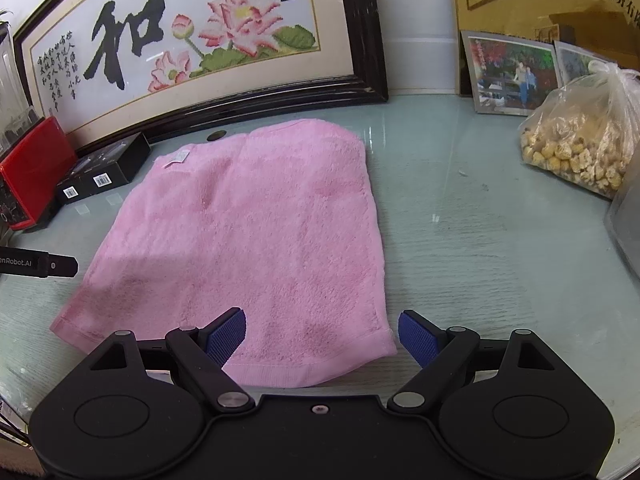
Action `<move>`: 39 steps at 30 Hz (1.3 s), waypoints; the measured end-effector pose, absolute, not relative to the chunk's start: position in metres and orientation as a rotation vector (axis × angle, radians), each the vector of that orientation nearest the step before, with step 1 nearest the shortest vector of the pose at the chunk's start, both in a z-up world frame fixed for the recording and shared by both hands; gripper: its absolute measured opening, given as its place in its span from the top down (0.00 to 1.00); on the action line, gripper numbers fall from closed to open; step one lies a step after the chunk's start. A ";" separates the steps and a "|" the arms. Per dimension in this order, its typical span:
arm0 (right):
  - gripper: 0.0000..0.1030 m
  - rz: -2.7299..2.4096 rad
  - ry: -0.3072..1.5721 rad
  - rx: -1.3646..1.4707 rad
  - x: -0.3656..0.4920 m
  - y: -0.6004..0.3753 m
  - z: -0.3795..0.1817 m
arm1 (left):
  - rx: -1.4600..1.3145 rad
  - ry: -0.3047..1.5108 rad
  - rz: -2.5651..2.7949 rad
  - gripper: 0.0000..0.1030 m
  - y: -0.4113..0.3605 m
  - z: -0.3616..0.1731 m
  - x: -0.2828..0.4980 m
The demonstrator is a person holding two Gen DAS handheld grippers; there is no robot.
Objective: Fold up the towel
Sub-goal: 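Move both tools toward the pink towel's edge, grippers open, then close the left gripper on the towel edge while the right gripper pinches it too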
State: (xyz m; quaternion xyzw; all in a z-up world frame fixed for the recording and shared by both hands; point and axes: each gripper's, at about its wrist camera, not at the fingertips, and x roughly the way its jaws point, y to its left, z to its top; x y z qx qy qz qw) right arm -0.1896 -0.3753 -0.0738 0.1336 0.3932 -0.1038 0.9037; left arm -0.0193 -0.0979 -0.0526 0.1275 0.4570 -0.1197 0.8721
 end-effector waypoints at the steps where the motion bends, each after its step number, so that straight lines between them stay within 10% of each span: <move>1: 0.20 -0.214 0.814 0.277 -0.190 -0.375 -0.074 | 0.267 0.957 -0.249 0.00 -0.098 -0.053 -0.020; 39: 0.20 -0.188 0.836 0.274 -0.189 -0.386 -0.095 | 0.213 0.995 -0.251 0.00 -0.078 -0.086 -0.042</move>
